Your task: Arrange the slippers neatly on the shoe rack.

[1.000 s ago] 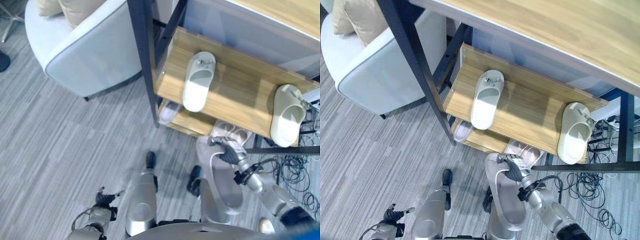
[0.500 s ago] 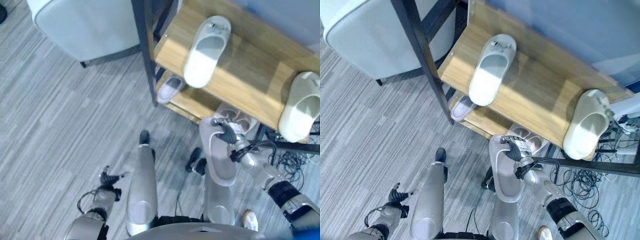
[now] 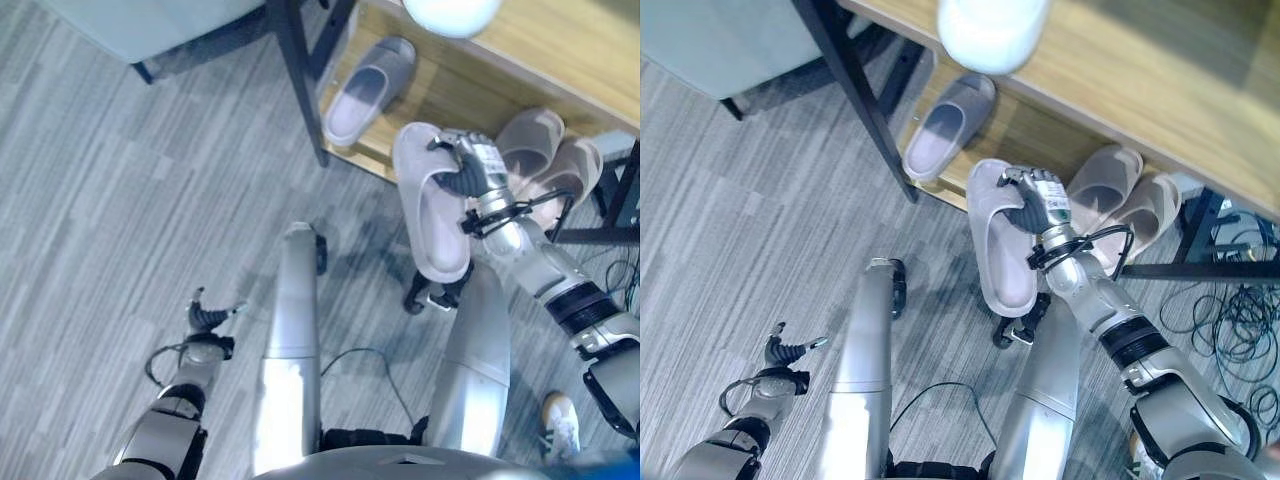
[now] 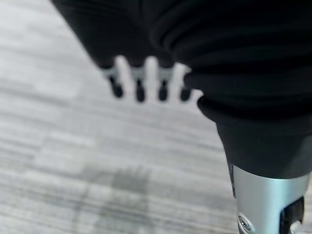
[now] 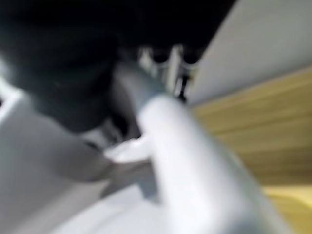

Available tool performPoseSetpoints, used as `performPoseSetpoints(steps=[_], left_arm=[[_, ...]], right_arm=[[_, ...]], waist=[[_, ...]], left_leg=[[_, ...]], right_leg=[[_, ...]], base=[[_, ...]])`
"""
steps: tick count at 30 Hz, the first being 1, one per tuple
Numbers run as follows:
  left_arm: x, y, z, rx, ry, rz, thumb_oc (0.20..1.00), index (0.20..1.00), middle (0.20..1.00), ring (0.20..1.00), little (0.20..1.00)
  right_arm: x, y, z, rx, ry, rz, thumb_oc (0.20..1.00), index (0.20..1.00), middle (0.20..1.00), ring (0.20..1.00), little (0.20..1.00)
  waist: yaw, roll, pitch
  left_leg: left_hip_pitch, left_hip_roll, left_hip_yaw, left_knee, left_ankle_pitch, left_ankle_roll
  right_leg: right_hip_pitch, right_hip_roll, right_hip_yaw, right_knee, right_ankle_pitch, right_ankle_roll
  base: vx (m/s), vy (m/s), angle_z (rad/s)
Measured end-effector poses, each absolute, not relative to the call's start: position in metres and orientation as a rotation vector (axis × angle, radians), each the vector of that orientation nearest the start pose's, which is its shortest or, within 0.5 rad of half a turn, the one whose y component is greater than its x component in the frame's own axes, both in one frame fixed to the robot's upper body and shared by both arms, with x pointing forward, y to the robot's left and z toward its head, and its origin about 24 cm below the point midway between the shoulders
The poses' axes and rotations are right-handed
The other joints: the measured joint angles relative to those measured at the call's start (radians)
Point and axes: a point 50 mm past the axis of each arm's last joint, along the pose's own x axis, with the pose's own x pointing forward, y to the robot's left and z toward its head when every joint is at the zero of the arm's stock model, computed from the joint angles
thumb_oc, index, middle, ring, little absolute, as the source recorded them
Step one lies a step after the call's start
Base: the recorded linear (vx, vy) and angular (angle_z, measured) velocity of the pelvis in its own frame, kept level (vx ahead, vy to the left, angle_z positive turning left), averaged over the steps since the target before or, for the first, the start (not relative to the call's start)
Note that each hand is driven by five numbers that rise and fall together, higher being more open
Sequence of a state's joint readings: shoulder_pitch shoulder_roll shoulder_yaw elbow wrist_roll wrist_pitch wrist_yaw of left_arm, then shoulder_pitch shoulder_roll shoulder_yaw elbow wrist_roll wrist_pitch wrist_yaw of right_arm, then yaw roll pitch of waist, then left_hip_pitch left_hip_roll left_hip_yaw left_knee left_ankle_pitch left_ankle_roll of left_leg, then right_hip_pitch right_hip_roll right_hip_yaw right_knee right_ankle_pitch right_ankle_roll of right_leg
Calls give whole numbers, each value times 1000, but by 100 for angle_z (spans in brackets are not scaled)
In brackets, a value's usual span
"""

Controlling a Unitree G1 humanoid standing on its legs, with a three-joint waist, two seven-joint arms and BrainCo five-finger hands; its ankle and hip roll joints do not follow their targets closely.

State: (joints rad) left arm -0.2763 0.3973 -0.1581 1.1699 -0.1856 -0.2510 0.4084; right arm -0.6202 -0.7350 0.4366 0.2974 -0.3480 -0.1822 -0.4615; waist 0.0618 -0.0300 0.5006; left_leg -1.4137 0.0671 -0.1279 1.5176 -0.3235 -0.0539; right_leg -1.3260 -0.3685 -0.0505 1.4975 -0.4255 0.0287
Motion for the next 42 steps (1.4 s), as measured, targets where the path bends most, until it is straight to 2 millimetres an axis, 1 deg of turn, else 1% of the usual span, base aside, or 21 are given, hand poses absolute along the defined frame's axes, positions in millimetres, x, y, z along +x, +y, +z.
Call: performPoseSetpoints(steps=[1,2,3,4,5,6,8,12,16,18,20,24,26,27,30,32,33,34,36,38,42], left_arm=[[215,292,-79,432,594,524,1000,1000,1000,1000,1000],[211,295,-80,438,602,534,1000,1000,1000,1000,1000],[207,301,-77,455,582,544,1000,1000,1000,1000,1000],[206,301,-77,456,580,544,1000,1000,1000,1000,1000],[204,304,-75,466,568,550,1000,1000,1000,1000,1000],[204,307,-74,466,566,562,1000,1000,1000,1000,1000],[202,307,-76,440,578,580,1000,1000,1000,1000,1000],[194,307,-82,428,617,594,1000,1000,1000,1000,1000],[185,312,-87,425,656,619,1000,1000,1000,1000,1000],[182,312,-89,427,673,621,1000,1000,1000,1000,1000],[169,315,-95,414,715,646,1000,1000,1000,1000,1000],[154,315,-104,385,781,675,1000,1000,1000,1000,1000],[163,311,-102,369,771,667,1000,1000,1000,1000,1000],[169,310,-100,367,761,655,1000,1000,1000,1000,1000],[172,311,-99,364,761,634,1000,1000,1000,1000,1000],[169,313,-100,375,782,628,1000,1000,1000,1000,1000],[167,314,-101,377,795,628,1000,1000,1000,1000,1000],[167,314,-101,377,796,628,1000,1000,1000,1000,1000],[164,313,-104,374,830,619,1000,1000,1000,1000,1000],[161,311,-107,376,852,606,1000,1000,1000,1000,1000],[163,307,-108,372,855,593,1000,1000,1000,1000,1000]], right_arm=[[336,-196,181,-1071,-660,-121,200,200,200,200,200],[335,-199,183,-1070,-669,-138,200,200,200,200,200],[328,-205,190,-1082,-697,-150,200,200,200,200,200],[327,-205,191,-1083,-700,-152,200,200,200,200,200],[325,-207,202,-1084,-737,-171,200,200,200,200,200],[326,-207,220,-1047,-787,-200,200,200,200,200,200],[324,-205,229,-1022,-820,-194,200,200,200,200,200],[323,-209,231,-955,-805,-174,200,200,200,200,200],[322,-214,233,-897,-782,-155,200,200,200,200,200],[321,-213,235,-867,-791,-145,200,200,200,200,200],[321,-208,234,-830,-791,-121,200,200,200,200,200],[319,-189,248,-776,-858,-62,200,200,200,200,200],[330,-167,273,-700,-918,-36,200,200,200,200,200],[335,-165,279,-707,-917,-46,200,200,200,200,200],[375,-155,307,-804,-809,-124,200,200,200,200,200],[378,-150,331,-833,-824,-164,200,200,200,200,200],[378,-149,335,-822,-824,-177,200,200,200,200,200],[379,-149,335,-821,-815,-182,200,200,200,200,200],[401,-142,312,-794,-663,-225,200,200,200,200,200],[410,-133,293,-752,-577,-222,200,200,200,200,200],[413,-134,286,-690,-529,-247,200,200,200,200,200]], waist=[[-2,8,-5],[-5,14,-9],[-13,6,-27],[-14,5,-28],[-14,0,-36],[-12,8,-35],[-8,8,-37],[-18,10,-36],[-27,11,-30],[-31,5,-26],[-43,-1,-21],[-50,-14,-14],[-49,-19,-9],[-38,-19,-9],[-39,-18,-9],[-28,-17,-8],[-22,-17,-8],[-20,-17,-8],[-22,-17,-8],[-27,-15,-7],[-24,-5,-1]], left_leg=[[15,-2,-9,61,-100,9],[-8,4,-15,98,-116,0],[-57,-2,-5,161,-135,9],[-61,-2,-4,166,-136,8],[-101,-1,5,215,-142,0],[-166,2,-6,273,-144,-3],[-216,-8,-18,323,-144,-5],[-260,-15,-48,416,-159,-17],[-269,-14,-53,534,-205,-29],[-279,-13,-52,568,-214,-30],[-284,-12,-55,617,-231,-35],[-301,-13,-73,667,-246,-56],[-300,-12,-80,691,-259,-60],[-296,-14,-79,689,-261,-61],[-277,-10,-80,704,-286,-53],[-255,-1,-84,726,-318,-52],[-242,3,-84,739,-337,-51],[-237,3,-84,745,-346,-50],[-230,9,-80,761,-363,-52],[-228,15,-79,764,-369,-53],[-227,19,-81,772,-379,-52]], right_leg=[[-18,-2,8,41,-3,5],[-36,7,13,78,-5,15],[-83,29,56,207,-59,-18],[-86,31,60,217,-64,-20],[-113,45,92,285,-140,10],[-177,47,108,348,-155,19],[-235,48,115,401,-161,5],[-272,52,130,496,-182,-3],[-287,61,183,610,-224,27],[-311,77,206,644,-226,31],[-320,88,233,700,-245,46],[-341,97,244,752,-262,49],[-341,100,255,781,-281,54],[-339,97,254,780,-286,50],[-317,98,256,786,-303,56],[-291,101,257,799,-325,58],[-276,103,261,808,-340,63],[-269,103,265,812,-349,70],[-266,111,271,822,-357,78],[-270,120,278,824,-358,78],[-270,122,280,829,-362,81]], base=[[47,-4,-31],[47,0,-16],[31,-7,0],[27,-17,16],[26,-29,13],[39,-31,11],[37,-23,-2],[47,-10,-3],[59,-22,-7],[49,-16,-11],[53,-4,-2],[45,-20,-4],[35,-9,2],[0,0,0],[14,13,-4],[19,8,-9],[24,5,-6],[33,17,-6],[23,25,-8],[23,25,-8],[7,12,-2]])
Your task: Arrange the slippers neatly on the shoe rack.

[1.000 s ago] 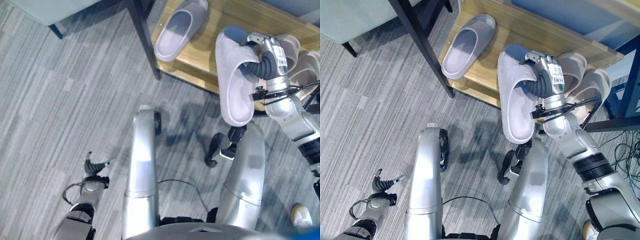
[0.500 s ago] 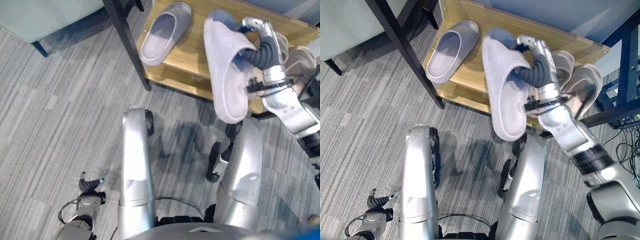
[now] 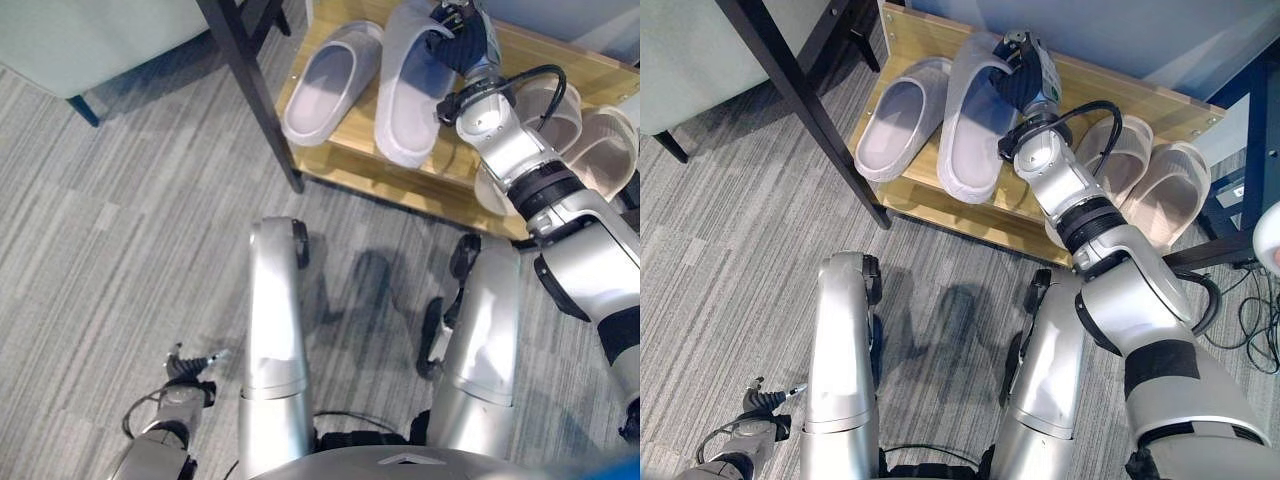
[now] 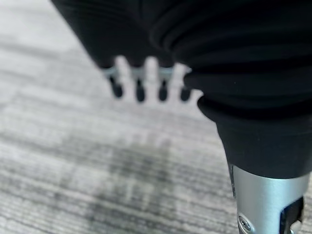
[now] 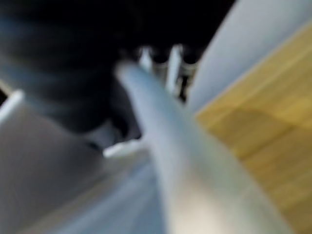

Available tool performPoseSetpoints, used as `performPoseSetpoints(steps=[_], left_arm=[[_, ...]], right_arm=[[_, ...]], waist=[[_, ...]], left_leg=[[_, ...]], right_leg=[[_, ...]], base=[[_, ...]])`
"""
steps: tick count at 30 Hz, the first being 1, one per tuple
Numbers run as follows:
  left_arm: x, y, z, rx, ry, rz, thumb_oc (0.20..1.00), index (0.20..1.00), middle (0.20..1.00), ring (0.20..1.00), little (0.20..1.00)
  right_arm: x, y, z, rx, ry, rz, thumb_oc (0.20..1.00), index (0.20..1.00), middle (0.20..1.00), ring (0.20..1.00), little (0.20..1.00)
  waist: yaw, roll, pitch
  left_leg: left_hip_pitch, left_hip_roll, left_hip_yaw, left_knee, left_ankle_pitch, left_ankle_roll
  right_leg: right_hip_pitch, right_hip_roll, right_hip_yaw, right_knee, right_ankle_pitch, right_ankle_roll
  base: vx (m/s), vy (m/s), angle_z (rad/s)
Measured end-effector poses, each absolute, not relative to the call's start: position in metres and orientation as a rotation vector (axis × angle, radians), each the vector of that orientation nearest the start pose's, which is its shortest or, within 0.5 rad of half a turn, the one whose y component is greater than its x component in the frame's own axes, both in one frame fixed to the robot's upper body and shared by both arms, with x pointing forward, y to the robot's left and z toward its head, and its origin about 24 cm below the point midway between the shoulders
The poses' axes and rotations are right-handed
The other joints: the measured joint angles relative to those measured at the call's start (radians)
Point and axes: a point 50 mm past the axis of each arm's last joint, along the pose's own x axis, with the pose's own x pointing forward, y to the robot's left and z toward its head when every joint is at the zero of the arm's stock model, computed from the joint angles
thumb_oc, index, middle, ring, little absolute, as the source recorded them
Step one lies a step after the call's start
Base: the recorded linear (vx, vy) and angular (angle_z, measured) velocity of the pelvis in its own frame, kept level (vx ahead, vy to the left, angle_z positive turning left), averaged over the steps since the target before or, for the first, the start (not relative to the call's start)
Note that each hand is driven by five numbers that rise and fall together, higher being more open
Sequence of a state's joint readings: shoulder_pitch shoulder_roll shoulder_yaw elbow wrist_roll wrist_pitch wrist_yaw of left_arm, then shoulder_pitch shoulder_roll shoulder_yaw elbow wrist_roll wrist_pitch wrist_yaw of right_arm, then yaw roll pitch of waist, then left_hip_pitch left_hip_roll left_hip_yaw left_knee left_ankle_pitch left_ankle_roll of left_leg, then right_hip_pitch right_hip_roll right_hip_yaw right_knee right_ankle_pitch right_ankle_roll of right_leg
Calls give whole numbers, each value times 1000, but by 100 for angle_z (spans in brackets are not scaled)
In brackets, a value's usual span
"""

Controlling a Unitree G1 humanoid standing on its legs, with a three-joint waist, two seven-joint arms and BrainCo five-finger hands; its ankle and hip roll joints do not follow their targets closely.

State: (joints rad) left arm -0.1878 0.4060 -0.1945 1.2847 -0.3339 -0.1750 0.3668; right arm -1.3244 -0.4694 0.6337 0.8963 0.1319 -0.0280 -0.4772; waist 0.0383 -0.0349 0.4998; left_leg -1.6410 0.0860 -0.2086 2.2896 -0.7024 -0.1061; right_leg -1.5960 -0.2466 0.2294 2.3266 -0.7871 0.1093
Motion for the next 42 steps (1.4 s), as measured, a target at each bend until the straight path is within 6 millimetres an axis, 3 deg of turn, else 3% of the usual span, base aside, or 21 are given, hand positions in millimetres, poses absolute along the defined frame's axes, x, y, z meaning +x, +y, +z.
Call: performPoseSetpoints(steps=[6,17,26,31,37,42], left_arm=[[161,308,-110,375,877,597,1000,1000,1000,1000,1000],[164,306,-109,372,873,595,1000,1000,1000,1000,1000],[161,307,-111,360,897,595,1000,1000,1000,1000,1000],[159,307,-112,340,903,604,1000,1000,1000,1000,1000],[160,306,-113,324,904,581,1000,1000,1000,1000,1000],[153,306,-116,345,939,564,1000,1000,1000,1000,1000]], right_arm=[[410,-133,284,-644,-545,-247,200,200,200,200,200],[417,-154,266,-580,-423,-317,200,200,200,200,200],[420,-151,258,-514,-358,-263,200,200,200,200,200],[426,-154,248,-613,-286,-279,200,200,200,200,200],[429,-142,265,-871,-310,-284,200,200,200,200,200],[431,-136,257,-888,-282,-274,200,200,200,200,200]], waist=[[-13,0,0],[-17,0,1],[-5,-4,2],[13,-29,5],[31,-46,4],[34,-47,4]], left_leg=[[1,2,0,4,-5,0],[1,2,-9,17,-7,-1],[0,1,-18,25,-10,-8],[-1,-1,-18,27,-10,-8],[-1,-1,-21,38,-13,-7],[-2,-2,-21,45,-14,-7]], right_leg=[[1,2,1,1,-2,-1],[1,5,1,14,-3,-2],[1,9,-1,21,-6,-2],[3,8,-1,22,-8,3],[6,8,-3,30,-9,4],[7,10,1,34,-9,5]], base=[[0,0,0],[0,3,0],[0,4,0],[7,26,0],[6,18,0],[3,7,0]])
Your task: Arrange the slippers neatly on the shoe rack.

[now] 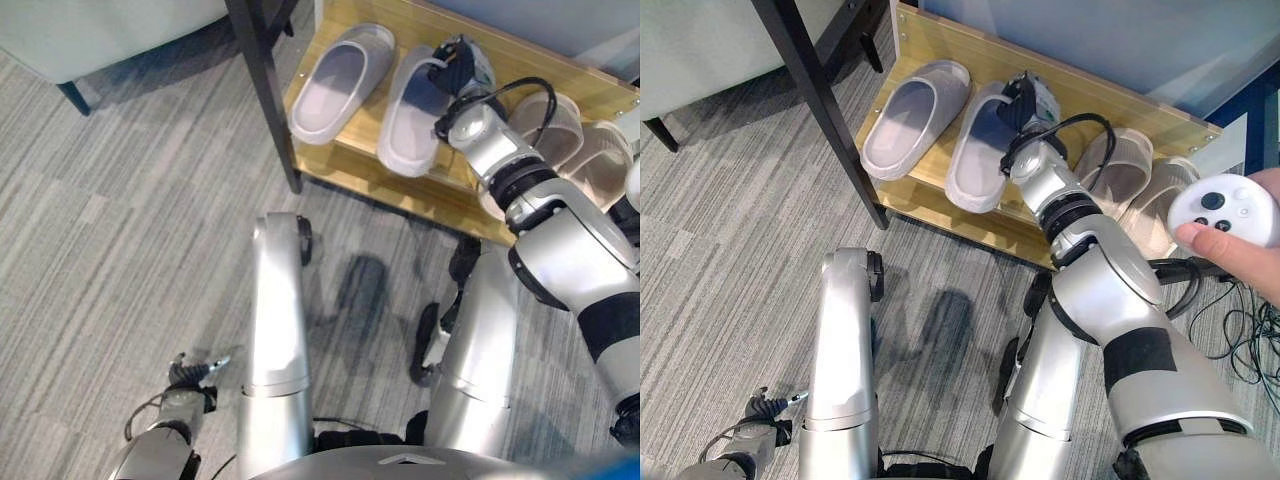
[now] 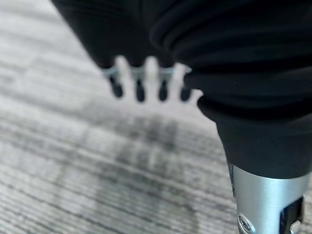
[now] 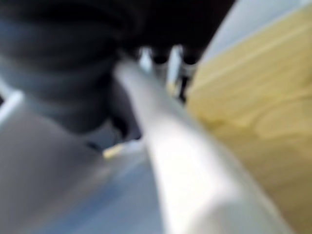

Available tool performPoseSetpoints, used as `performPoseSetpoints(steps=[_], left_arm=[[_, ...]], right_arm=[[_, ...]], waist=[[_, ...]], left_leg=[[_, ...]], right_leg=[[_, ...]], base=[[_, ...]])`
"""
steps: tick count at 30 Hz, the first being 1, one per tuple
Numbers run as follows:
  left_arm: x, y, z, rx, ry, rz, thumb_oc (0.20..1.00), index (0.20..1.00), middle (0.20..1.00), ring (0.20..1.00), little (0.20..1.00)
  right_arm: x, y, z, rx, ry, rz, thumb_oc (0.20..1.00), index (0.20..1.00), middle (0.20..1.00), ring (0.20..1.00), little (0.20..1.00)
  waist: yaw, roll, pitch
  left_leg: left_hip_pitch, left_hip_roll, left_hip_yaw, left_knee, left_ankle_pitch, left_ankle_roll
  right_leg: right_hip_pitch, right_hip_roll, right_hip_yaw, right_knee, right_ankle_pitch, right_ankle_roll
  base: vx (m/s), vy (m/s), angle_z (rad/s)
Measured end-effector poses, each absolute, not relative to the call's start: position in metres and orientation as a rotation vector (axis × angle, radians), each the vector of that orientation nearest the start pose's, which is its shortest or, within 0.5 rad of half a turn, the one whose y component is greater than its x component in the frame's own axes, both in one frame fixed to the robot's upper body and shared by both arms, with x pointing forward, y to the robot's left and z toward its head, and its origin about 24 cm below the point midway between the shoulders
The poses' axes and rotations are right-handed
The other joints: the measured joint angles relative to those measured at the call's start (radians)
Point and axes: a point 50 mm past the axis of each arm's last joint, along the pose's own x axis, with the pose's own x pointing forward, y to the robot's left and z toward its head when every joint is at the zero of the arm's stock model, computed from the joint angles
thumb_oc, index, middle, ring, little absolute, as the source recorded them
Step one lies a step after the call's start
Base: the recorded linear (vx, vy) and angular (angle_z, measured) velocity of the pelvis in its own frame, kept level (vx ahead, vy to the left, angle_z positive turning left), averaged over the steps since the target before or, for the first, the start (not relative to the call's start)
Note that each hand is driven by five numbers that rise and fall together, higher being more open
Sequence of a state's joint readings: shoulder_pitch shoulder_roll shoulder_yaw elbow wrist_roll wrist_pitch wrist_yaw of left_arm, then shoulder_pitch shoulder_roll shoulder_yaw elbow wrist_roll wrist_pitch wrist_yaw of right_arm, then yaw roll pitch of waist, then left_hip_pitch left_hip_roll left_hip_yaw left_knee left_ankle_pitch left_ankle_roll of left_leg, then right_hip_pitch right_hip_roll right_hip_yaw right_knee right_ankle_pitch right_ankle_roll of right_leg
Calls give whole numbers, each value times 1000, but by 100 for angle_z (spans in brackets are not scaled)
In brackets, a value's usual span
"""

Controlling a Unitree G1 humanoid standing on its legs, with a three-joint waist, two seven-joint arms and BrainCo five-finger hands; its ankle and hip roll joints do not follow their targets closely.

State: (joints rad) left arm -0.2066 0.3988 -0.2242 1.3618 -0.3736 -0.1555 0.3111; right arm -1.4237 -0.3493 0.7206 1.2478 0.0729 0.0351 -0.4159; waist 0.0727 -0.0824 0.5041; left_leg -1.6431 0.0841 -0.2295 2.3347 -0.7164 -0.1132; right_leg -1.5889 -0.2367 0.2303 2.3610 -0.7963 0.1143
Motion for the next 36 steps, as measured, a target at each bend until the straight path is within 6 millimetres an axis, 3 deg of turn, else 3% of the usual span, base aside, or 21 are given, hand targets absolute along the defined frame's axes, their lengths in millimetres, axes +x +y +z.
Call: performPoseSetpoints(steps=[10,17,18,36], left_arm=[[145,307,-119,359,973,566,1000,1000,1000,1000,1000],[144,307,-120,360,973,565,1000,1000,1000,1000,1000],[141,307,-121,362,986,568,1000,1000,1000,1000,1000],[134,296,-129,335,1015,523,1000,1000,1000,1000,1000]], right_arm=[[431,-139,259,-867,-276,-284,200,200,200,200,200],[430,-129,273,-857,-324,-276,200,200,200,200,200],[430,-124,274,-855,-330,-264,1000,1000,1000,1000,1000],[431,-131,271,-885,-297,-259,1000,1000,1000,1000,1000]], waist=[[2,-1,0],[1,-1,0],[3,-1,0],[1,-1,0]], left_leg=[[-6,-1,-2,13,-6,1],[-10,-8,-1,20,-6,0],[-10,-8,-1,22,-6,0],[-14,-10,0,29,-6,0]], right_leg=[[-1,4,4,8,-3,5],[-6,1,15,23,-10,12],[-7,1,15,24,-10,12],[-12,3,26,33,-11,12]], base=[[13,26,0],[12,15,2],[25,35,0],[1,2,0]])
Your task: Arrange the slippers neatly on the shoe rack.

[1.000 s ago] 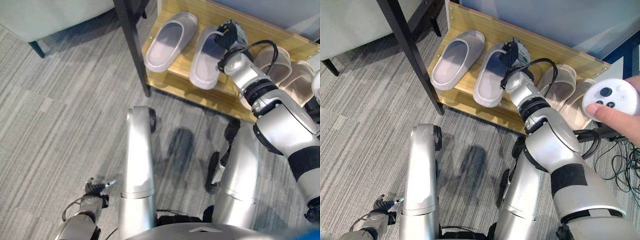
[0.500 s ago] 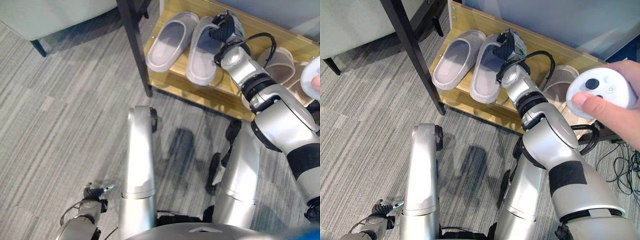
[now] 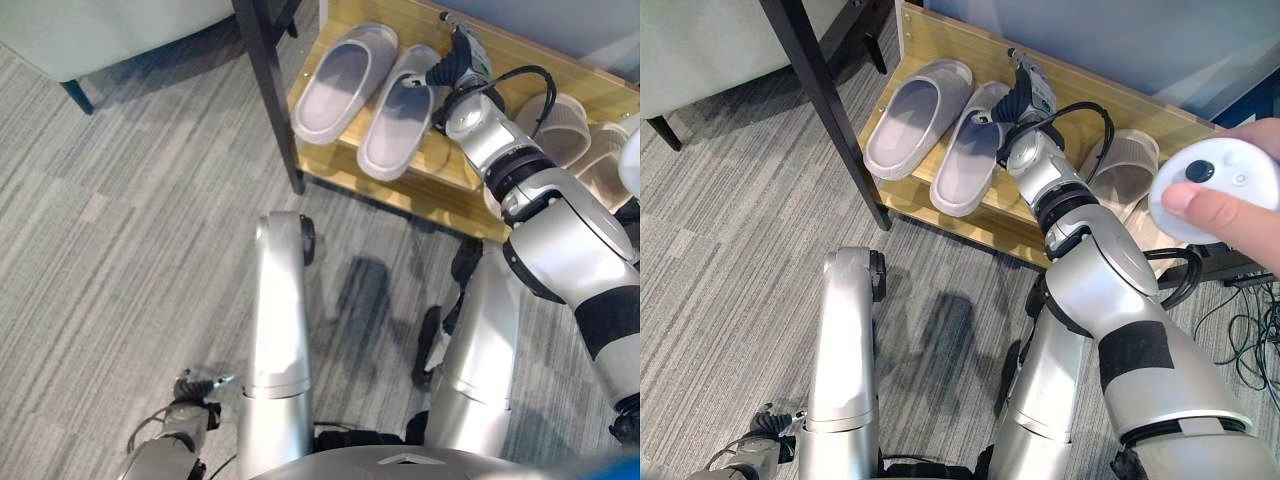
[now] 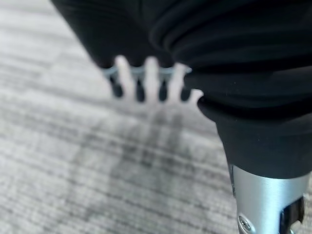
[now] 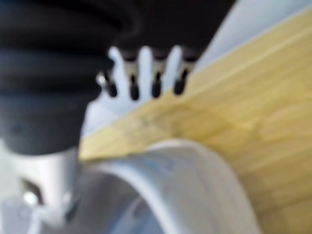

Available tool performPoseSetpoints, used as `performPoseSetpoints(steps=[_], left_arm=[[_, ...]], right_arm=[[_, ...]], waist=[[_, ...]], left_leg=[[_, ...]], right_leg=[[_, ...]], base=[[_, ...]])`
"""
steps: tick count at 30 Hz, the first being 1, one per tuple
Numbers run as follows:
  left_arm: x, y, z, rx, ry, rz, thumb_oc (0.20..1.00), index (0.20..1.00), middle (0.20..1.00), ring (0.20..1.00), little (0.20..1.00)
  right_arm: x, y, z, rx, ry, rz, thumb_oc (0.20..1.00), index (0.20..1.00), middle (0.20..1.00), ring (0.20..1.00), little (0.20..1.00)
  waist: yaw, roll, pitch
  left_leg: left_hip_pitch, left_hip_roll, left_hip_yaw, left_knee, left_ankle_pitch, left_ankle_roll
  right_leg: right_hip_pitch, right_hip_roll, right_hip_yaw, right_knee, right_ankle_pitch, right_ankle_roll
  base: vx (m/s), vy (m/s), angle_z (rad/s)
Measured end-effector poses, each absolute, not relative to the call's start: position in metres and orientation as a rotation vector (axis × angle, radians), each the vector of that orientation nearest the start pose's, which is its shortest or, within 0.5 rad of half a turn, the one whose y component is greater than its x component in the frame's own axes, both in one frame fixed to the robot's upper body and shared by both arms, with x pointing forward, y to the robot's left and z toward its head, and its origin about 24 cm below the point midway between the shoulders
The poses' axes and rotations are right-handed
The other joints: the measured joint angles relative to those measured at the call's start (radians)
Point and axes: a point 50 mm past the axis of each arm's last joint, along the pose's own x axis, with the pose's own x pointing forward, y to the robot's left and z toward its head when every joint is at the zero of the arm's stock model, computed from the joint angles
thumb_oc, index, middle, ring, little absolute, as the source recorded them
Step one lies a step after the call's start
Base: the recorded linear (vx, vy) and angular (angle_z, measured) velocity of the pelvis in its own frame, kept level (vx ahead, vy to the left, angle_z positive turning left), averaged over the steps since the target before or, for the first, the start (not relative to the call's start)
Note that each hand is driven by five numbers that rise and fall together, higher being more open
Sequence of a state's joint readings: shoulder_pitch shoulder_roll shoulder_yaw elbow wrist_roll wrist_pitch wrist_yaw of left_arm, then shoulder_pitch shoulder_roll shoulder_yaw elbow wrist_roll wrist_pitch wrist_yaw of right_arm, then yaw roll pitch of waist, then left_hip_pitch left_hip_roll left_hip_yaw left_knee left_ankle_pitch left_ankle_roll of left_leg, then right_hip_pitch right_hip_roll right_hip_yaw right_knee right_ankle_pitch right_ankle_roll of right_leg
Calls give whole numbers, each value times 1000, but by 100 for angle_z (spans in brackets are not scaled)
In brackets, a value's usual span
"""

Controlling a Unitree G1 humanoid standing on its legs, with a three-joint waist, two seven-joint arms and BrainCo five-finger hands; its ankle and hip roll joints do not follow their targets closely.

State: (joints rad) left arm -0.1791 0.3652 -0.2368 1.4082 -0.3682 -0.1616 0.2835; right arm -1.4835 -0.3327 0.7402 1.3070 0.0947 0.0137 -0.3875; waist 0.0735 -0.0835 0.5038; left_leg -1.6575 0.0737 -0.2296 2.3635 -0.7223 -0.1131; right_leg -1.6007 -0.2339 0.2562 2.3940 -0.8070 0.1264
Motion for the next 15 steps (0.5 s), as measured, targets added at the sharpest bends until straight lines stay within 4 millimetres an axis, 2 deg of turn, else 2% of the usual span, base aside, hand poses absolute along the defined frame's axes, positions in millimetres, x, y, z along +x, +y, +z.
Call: performPoseSetpoints(steps=[7,14,15], left_arm=[[134,296,-129,342,1019,513,1000,1000,1000,1000,1000],[134,293,-130,377,1027,462,1000,1000,1000,1000,1000],[133,293,-130,384,1029,455,1000,1000,1000,1000,1000]], right_arm=[[432,-131,277,-887,-295,-255,1000,1000,1000,1000,1000],[430,-119,287,-845,-343,-195,1000,1000,1000,1000,1000],[428,-111,293,-843,-380,-164,1000,1000,1000,1000,1000]], waist=[[-1,0,0],[-3,0,0],[-4,0,0]], left_leg=[[1,-1,-1,5,0,0],[1,-2,-2,8,0,0],[0,-3,-3,10,0,-1]], right_leg=[[-1,2,1,7,0,0],[-3,4,1,12,0,0],[-4,5,2,14,0,0]], base=[[0,0,0],[0,0,0],[0,0,0]])
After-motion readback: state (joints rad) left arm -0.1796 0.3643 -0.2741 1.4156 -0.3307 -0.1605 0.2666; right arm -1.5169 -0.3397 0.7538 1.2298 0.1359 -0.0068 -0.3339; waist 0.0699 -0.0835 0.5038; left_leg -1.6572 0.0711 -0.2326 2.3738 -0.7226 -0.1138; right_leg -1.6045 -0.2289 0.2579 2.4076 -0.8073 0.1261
